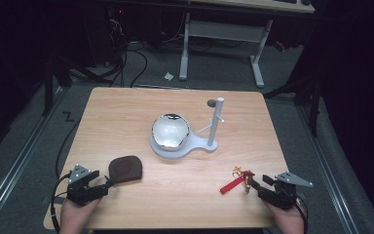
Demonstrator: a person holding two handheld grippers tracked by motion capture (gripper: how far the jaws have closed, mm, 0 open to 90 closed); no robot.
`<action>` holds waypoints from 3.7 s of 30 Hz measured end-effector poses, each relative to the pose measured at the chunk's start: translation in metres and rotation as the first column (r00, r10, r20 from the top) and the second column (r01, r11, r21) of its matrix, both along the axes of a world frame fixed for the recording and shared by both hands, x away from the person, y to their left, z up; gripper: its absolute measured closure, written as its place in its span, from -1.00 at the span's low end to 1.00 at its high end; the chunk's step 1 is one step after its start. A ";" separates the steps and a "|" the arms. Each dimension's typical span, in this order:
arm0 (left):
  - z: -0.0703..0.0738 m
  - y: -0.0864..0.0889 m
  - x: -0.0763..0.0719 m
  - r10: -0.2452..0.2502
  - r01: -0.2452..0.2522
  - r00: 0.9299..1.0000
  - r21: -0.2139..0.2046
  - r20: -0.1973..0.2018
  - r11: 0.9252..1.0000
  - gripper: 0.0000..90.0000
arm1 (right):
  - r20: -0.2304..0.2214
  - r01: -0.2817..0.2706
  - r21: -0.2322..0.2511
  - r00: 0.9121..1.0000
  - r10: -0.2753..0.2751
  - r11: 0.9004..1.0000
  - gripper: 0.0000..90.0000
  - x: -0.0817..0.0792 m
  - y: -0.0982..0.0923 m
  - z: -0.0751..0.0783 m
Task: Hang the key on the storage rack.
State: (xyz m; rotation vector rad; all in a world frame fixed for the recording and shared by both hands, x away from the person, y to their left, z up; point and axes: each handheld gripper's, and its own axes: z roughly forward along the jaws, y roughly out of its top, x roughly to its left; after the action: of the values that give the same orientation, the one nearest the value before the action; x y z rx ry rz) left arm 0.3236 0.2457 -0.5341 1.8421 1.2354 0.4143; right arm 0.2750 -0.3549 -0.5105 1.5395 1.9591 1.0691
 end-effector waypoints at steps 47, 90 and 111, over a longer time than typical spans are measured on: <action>0.005 0.001 0.001 -0.053 0.055 0.998 -0.044 0.027 0.998 -0.39 | -0.243 -0.118 -0.175 0.967 0.073 0.977 -0.16 0.000 0.023 0.008; 0.006 0.003 0.001 -0.067 0.069 0.997 -0.049 0.048 0.996 -0.34 | -0.553 -0.198 -0.296 0.833 0.001 0.935 -0.01 0.063 0.052 0.030; 0.004 0.001 0.003 -0.080 0.081 0.996 -0.046 0.038 0.996 -0.34 | -0.569 -0.197 -0.340 0.822 -0.034 0.920 0.47 0.069 0.033 0.026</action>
State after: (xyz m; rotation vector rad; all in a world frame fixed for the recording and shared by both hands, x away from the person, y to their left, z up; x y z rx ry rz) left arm 0.3263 0.2470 -0.5297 1.8297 1.1335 0.3687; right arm 0.3441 -0.3221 -0.4845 1.6707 2.4546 0.2005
